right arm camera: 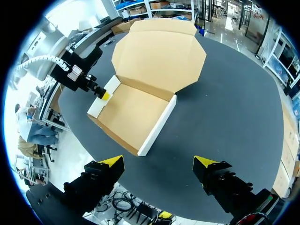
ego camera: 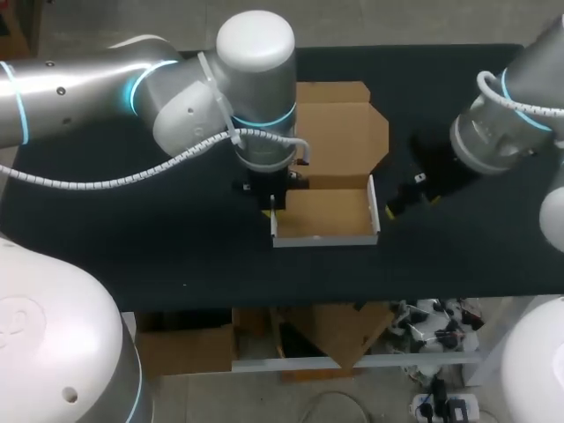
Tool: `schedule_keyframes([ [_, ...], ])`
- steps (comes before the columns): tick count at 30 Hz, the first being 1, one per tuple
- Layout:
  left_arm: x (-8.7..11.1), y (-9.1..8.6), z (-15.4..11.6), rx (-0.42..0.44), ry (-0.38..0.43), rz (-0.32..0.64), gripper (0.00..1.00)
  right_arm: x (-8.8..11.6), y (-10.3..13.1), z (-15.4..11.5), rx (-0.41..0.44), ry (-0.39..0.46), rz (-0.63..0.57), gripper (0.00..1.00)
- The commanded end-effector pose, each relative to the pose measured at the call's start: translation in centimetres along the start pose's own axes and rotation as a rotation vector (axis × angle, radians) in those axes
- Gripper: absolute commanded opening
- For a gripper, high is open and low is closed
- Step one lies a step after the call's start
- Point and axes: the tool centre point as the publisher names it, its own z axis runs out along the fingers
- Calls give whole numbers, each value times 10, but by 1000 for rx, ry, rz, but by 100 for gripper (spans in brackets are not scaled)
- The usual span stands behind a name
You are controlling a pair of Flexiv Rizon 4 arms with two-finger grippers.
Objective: Assemble the packaging by folding the flat box into shape, placing the metal phone stand inside, and closing the box properly
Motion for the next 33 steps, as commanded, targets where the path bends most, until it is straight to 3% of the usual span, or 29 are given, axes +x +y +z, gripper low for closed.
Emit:
schedule_keyframes([
  [1, -5, 1, -2, -5, -9, 1, 0, 0, -5, 1, -141, -4, -1, 100],
  [9, -6, 0, -3, -28, -26, 17, 0, 0, -5, 1, -141, -4, -1, 100],
  [16, -10, -1, -4, -30, -31, 14, 0, -7, -19, -12, -175, 106, -132, 100],
  [33, -17, 0, 1, -25, -32, -15, 0, -9, -51, -43, -246, 195, -385, 100],
])
